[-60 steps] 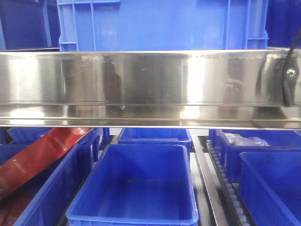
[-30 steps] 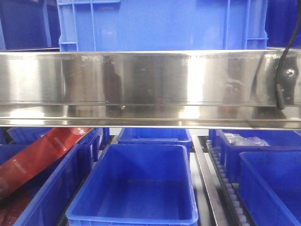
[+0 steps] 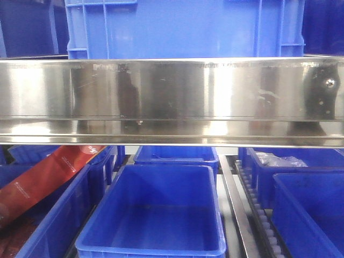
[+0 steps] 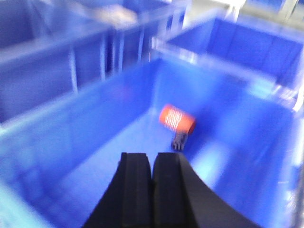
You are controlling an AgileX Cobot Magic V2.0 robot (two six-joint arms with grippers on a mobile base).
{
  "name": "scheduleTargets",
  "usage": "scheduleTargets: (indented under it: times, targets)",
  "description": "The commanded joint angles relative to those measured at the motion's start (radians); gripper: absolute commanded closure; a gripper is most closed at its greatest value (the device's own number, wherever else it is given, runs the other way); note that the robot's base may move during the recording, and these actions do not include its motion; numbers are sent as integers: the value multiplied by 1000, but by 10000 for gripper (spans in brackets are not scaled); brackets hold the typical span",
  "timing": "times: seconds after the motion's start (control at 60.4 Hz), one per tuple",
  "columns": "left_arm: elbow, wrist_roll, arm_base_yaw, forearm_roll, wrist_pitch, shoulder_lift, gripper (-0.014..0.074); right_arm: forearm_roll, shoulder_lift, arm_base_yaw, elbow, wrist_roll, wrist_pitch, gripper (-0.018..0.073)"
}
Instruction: Place cylindrical capacitor in blue bin on shelf
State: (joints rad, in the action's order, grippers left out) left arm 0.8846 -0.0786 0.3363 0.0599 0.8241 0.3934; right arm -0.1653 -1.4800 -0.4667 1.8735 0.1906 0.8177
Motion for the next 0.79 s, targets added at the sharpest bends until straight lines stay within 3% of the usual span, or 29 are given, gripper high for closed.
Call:
scheduleTargets:
  times: [0.0, 0.215, 0.513, 0.778]
  targets:
    - [-3, -8, -4, -10, -29, -4, 707, 21, 60, 5, -20, 2, 1, 711]
    - [-3, -8, -4, -1, -30, -4, 707, 98, 223, 5, -229, 2, -54, 710]
    - [-3, -8, -4, -1, -90, -4, 707, 102, 540, 13, -733, -49, -274, 711]
    - [-3, -8, -4, -1, -108, -4, 707, 102, 831, 144, -1119, -104, -327, 711]
